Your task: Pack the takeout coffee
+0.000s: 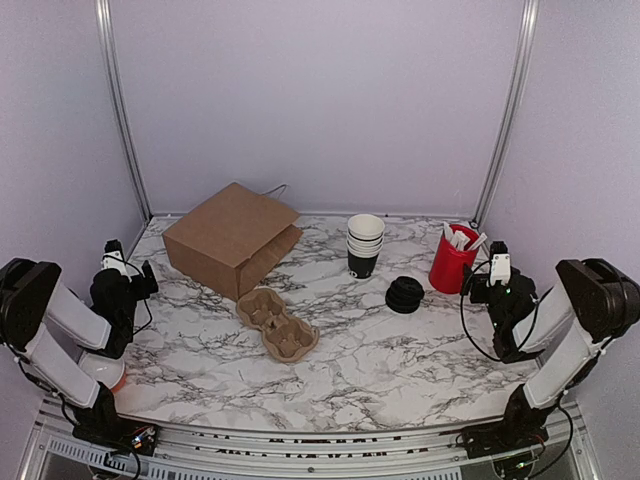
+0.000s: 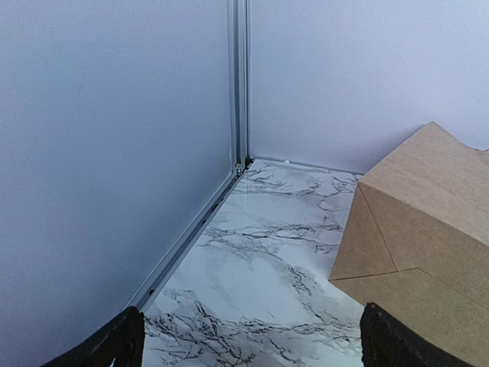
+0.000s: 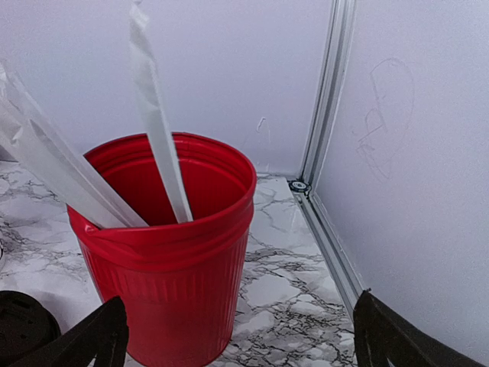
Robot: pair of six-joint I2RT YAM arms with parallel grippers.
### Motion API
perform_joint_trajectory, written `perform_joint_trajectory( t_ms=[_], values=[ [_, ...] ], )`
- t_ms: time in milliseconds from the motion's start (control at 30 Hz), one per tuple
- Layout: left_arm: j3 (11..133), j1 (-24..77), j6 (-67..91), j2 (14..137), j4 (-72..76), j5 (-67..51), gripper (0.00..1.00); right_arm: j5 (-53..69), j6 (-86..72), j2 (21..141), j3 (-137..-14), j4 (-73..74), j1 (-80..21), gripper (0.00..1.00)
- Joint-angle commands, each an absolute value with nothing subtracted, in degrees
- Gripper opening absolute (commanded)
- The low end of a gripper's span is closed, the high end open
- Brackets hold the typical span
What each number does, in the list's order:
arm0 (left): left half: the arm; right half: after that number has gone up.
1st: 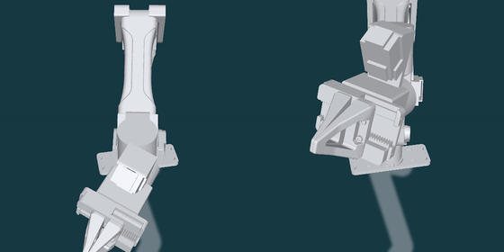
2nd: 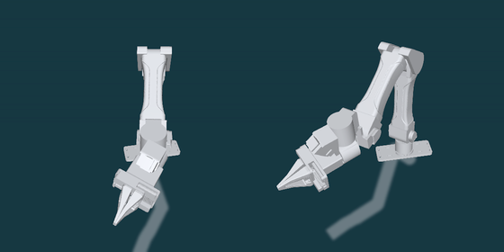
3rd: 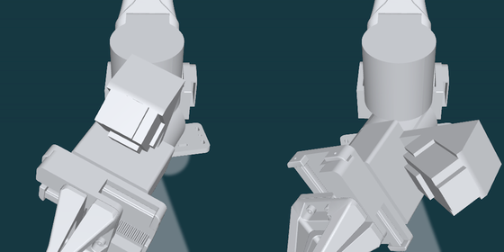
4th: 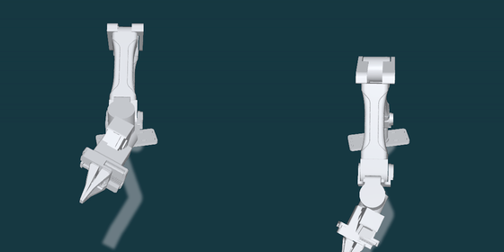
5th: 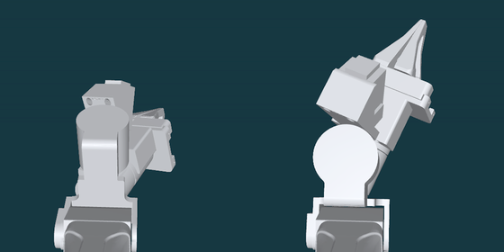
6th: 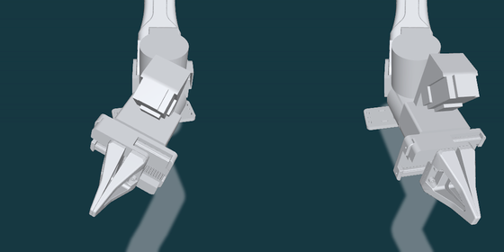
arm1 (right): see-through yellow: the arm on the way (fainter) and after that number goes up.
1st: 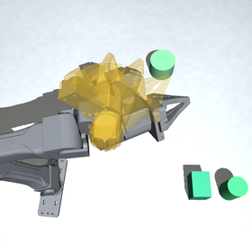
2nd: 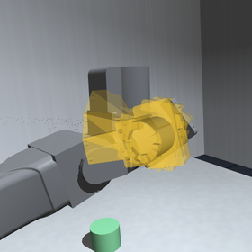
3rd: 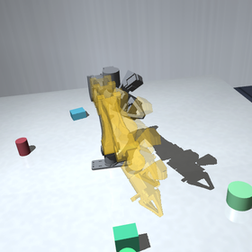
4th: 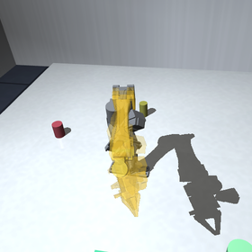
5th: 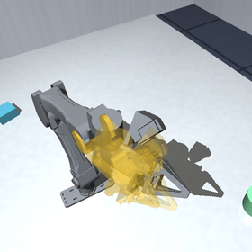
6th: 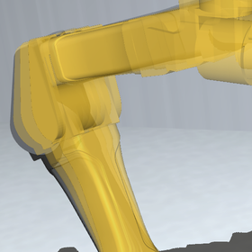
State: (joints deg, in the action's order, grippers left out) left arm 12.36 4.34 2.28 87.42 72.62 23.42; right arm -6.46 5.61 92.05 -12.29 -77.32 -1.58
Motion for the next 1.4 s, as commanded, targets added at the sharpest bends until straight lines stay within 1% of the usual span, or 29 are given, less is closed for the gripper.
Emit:
perform_joint_trajectory(
  t_ms=[0, 367, 433, 533, 633, 733, 833, 933, 1000, 1067, 1167, 1233, 1300, 1367],
  values=[
    [12.92, 4.21, 2.02, 87.87, 74.27, 23.27, 0.99, -6.08, 5.11, 91.85, -13.43, -77.47, -1.05, 1.0],
    [12.92, 4.0, 1.98, 87.55, 74.38, 23.32, 0.99, -6.02, 5.04, 91.85, -13.44, -77.53, -1.05, 1.0],
    [14.49, 4.19, 1.48, 84.43, 68.75, 22.78, 0.99, -6.04, 5.01, 91.87, -13.58, -77.36, -1.05, 1.0],
    [19.86, 5.08, -0.1, 77.7, 54.48, 21.19, 0.99, -6.19, 5.14, 91.76, -13.44, -77.63, -1.08, 1.0],
    [23.0, 5.58, 8.58, 69.24, 44.46, 21.17, 0.99, -7.05, 4.88, 91.72, -13.21, -78.01, -1.1, 1.0],
    [24.81, 6.08, 16.75, 61.72, 37.79, 15.13, 0.99, -13.36, 3.2, 88.78, -11.74, -77.98, -1.42, 1.0],
    [26.3, 8.45, 20.19, 57.4, 32.33, 7.66, 0.99, -19.53, 3.99, 85.66, -12.49, -74.96, -3.8, 1.0],
    [29.81, 13.58, 20.06, 54.89, 23.26, 3.78, 0.99, -28.32, 10.67, 83.32, -15.04, -70.66, -10.6, 1.0],
    [32.7, 16.33, 20.46, 54.68, 15.28, 1.36, 0.99, -33.43, 16.0, 82.77, -15.84, -72.09, -15.8, 1.0],
    [35.3, 18.86, 21.06, 55.35, 9.94, 0.88, 0.99, -40.07, 17.55, 81.37, -17.31, -72.15, -20.85, 1.0],
    [39.98, 20.61, 21.49, 56.88, 0.8, 2.03, 0.99, -42.44, 19.22, 77.15, -22.53, -61.62, -26.11, 1.0],
    [43.53, 20.51, 22.85, 57.28, -3.79, 5.45, 0.99, -45.95, 18.87, 74.42, -26.95, -54.18, -28.76, 1.0],
    [46.25, 19.69, 25.73, 57.31, -9.03, 9.08, 0.99, -44.1, 15.47, 70.41, -29.69, -46.88, -29.26, 1.0],
    [47.88, 17.78, 27.48, 57.1, -12.34, 9.3, 0.99, -38.93, 12.05, 65.14, -32.01, -39.38, -29.27, 1.0]
  ],
)
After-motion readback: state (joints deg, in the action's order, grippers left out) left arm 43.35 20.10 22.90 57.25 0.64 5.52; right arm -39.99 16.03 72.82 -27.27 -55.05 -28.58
